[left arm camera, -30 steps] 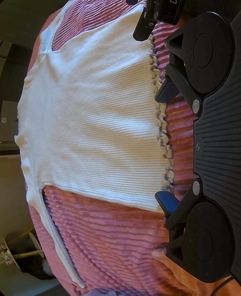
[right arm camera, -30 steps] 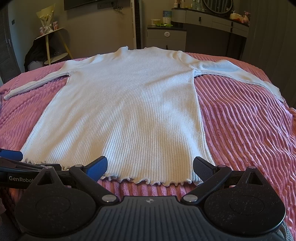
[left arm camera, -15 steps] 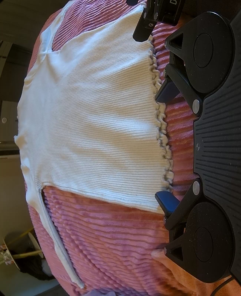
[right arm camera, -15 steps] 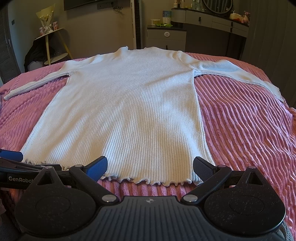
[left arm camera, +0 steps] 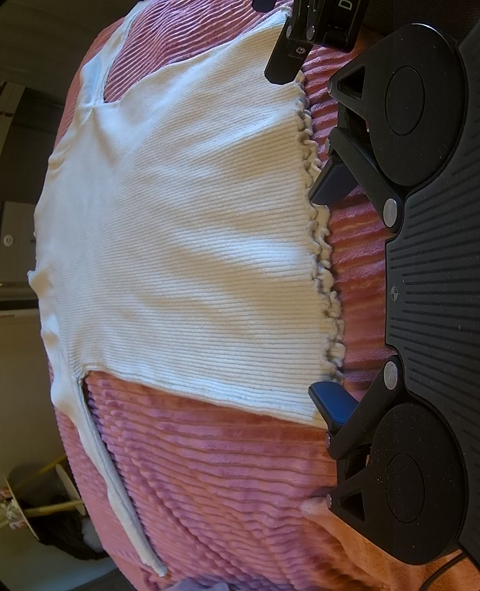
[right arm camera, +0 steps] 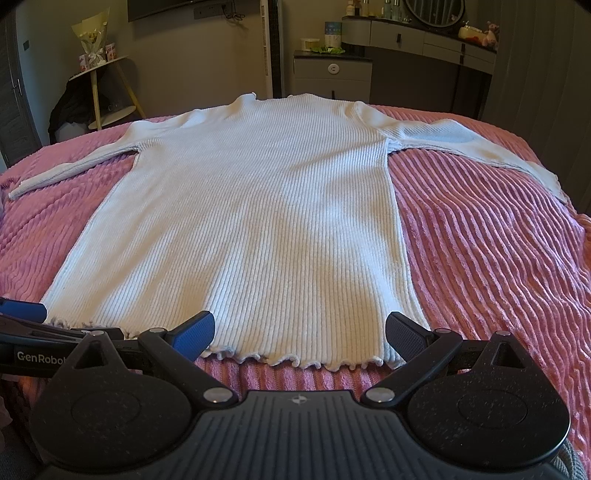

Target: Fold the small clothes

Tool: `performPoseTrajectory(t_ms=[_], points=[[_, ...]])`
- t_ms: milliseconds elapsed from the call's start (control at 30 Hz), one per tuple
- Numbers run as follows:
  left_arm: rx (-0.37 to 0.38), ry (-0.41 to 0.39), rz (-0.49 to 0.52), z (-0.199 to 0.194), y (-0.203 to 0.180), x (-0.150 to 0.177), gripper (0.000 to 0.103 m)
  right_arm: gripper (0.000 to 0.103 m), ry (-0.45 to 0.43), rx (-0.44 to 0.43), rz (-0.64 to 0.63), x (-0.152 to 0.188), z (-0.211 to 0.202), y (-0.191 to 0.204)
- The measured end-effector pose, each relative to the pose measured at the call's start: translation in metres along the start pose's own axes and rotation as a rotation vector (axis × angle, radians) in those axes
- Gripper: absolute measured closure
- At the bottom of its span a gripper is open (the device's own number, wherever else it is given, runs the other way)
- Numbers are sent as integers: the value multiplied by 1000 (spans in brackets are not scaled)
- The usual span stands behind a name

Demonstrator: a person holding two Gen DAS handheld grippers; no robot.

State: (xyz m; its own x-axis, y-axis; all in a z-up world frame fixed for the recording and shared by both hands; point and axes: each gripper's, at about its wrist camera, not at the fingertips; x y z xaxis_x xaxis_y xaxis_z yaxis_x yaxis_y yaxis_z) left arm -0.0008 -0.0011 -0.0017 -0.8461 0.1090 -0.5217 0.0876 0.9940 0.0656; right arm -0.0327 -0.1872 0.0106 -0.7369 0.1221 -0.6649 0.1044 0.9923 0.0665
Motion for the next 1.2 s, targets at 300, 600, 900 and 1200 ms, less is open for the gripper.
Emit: performPoseTrajectory(t_ms=[300, 600, 900, 1200], points=[[1, 2, 0, -2, -2, 1, 0, 4, 0, 0, 1, 0, 0, 0], [3, 2, -2, -2, -3, 1, 0, 4, -1, 1, 1, 0, 0, 0], [4, 4, -2, -2, -5, 3, 0, 4, 2, 0, 2, 1, 1, 0], [5, 5, -3, -2, -4, 3, 0, 4, 2, 0, 2, 1, 2, 0]])
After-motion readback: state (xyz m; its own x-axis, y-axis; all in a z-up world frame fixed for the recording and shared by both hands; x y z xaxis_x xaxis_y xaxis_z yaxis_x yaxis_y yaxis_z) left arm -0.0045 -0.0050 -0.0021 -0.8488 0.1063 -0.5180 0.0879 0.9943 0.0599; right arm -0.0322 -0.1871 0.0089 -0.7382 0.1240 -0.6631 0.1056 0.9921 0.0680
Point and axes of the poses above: each gripper's, at about its wrist camera, not at the fingertips, and z roughly the way its jaws point, y to its left, x to its underside, and after that the axes turned 4 degrees about z, right-handed
